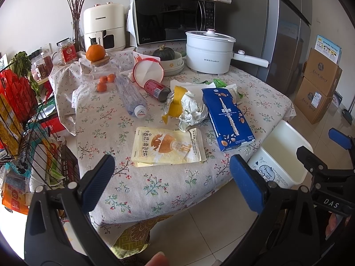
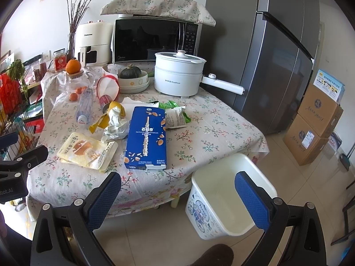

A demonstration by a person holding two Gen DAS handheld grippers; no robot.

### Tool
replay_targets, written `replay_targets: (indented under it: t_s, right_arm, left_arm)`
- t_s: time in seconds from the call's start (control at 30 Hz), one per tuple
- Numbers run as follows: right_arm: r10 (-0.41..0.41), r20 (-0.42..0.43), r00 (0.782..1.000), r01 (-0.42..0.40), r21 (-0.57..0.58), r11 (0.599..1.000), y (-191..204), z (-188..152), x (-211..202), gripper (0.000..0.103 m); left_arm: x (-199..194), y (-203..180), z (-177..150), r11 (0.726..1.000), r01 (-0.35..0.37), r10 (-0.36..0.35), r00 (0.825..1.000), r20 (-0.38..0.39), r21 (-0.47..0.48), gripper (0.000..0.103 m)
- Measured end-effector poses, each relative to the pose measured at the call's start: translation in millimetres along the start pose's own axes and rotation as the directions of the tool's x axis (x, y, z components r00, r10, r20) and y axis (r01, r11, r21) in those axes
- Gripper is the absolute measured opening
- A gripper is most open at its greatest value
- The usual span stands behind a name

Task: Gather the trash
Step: 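Grasp the blue biscuit box with the right tool while the left tool grasps the yellow snack bag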

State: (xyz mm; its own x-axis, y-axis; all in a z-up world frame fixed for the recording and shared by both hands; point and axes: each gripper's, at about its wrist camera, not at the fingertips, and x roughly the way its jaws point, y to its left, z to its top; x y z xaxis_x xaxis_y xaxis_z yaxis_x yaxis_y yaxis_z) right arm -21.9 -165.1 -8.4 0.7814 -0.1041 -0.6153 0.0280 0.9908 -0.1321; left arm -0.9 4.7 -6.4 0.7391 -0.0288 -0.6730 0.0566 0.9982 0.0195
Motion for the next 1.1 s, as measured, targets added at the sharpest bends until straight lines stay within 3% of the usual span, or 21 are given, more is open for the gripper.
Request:
replay_targets:
  t_s: [0.17,0.27,0.43,0.53,0.67,0.87,0.97,1.1]
  right_arm:
    - [0.004,-0.021,1.0,-0.004,0.002,1.0,-0.2,0.8,0.9,0.103]
    - [0.0,-0.061,0.998,0.0,-0.005,1.0,-0.8,5.5,5.9,0.103]
    - [0.086,-0.192,0.978,-0.093,-0.029,0.995,-2.0,23.3,21.6,0.103]
    - [0.11,-0.203,0.973,-0.124,-0.059,0.991,-0.4,35.5,33.7,0.103]
    - [0.152,-0.314,0.937,-0.179,-0.056,0.982,-0.6,51.5,63.7,0.103]
    - [0.25,-0.458,0.853,-0.265,0.033,0.964,-0.3,64.1,122.1,0.103]
    - [0.273,-0.491,0.827,-0.288,0.047,0.957,7.3,64.2,151.6,0.103]
    - [0.284,-0.525,0.802,-0.293,0.067,0.954,19.4,59.3,183.9,0.103]
  left_arm:
    - [1.9,3.8,1.6,1.0,0.002,-0.002,1.0,-0.007,-0.011,0.103]
    - [6.3,8.0,5.9,0.997,0.073,-0.074,0.996,-0.048,-0.016,0.103]
    - [20.5,11.3,15.2,0.987,0.159,-0.157,0.98,-0.123,0.011,0.103]
    - [37.8,18.7,21.1,0.984,0.178,-0.176,0.968,-0.181,-0.006,0.103]
    - [69.8,28.1,26.0,0.981,0.192,-0.194,0.94,-0.279,-0.035,0.102]
    - [122.8,60.0,28.0,0.992,0.105,-0.121,0.915,-0.384,-0.064,0.098]
    - [146.8,79.9,22.3,0.99,0.08,-0.12,0.899,-0.42,-0.112,0.096]
    - [171.6,92.3,15.5,0.973,0.108,-0.194,0.865,-0.462,-0.206,0.073]
